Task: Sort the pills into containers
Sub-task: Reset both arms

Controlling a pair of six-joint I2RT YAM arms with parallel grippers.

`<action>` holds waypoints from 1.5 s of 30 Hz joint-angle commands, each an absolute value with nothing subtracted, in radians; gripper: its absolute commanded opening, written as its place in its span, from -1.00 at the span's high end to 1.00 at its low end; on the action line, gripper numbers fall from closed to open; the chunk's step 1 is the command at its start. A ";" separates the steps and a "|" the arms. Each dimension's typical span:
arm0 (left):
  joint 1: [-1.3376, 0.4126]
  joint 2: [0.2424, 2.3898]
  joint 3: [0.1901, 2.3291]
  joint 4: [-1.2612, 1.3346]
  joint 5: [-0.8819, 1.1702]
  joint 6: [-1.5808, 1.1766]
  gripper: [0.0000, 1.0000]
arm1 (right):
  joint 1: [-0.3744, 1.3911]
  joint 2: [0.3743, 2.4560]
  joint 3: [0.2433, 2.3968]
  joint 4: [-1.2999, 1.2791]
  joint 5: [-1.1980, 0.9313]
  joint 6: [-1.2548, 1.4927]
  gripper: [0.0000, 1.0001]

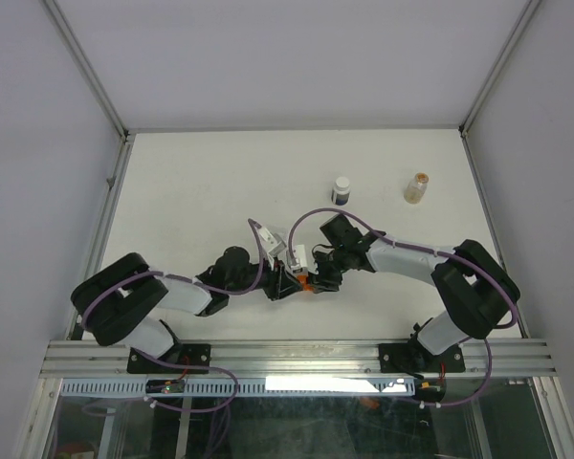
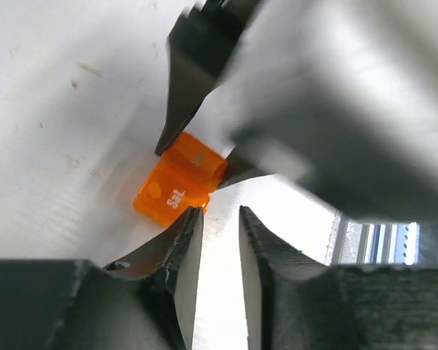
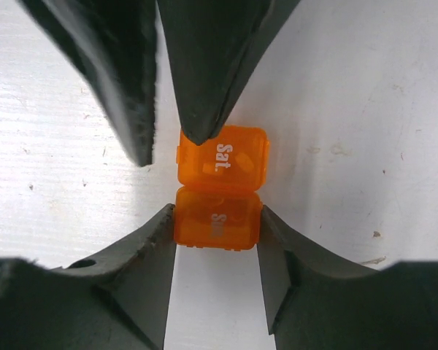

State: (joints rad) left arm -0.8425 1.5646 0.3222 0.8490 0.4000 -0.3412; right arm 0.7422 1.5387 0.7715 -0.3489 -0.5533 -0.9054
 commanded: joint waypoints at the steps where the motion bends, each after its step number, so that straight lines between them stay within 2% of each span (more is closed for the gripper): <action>1: -0.835 1.352 0.315 0.764 0.356 -0.336 0.35 | 0.750 1.547 0.806 -0.338 -0.538 -0.883 0.06; 5: -0.834 1.252 0.294 0.635 0.310 -0.324 0.18 | 0.740 1.544 0.815 -0.339 -0.543 -0.862 0.06; 14: -0.828 1.135 0.249 0.528 0.142 -0.347 0.16 | 0.596 1.473 0.804 -0.349 -0.561 -0.859 0.06; 18: -0.825 1.081 0.245 0.537 0.087 -0.337 0.06 | 0.512 1.451 0.800 -0.352 -0.533 -0.870 0.06; 21: -0.826 1.037 0.229 0.565 0.063 -0.334 -0.18 | 0.402 1.429 0.807 -0.373 -0.533 -0.867 0.06; 22: -0.826 1.022 0.221 0.580 0.056 -0.336 -0.36 | 0.361 1.417 0.808 -0.382 -0.536 -0.865 0.06; 25: -0.826 0.994 0.189 0.649 0.053 -0.337 -0.68 | 0.236 1.387 0.817 -0.423 -0.553 -0.849 0.06; 32: -0.823 0.973 0.179 0.707 0.081 -0.356 -0.97 | -0.020 1.356 0.819 -0.460 -0.453 -0.809 0.03; 45: -0.789 0.887 0.194 0.714 0.153 -0.385 -0.98 | -0.257 1.450 0.823 -0.412 -0.372 -0.833 -0.13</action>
State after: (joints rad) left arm -0.8078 0.9184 0.1806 0.6563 0.1112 -0.3557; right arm -0.2184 1.4097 0.7818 -0.4431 -0.3885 -0.8291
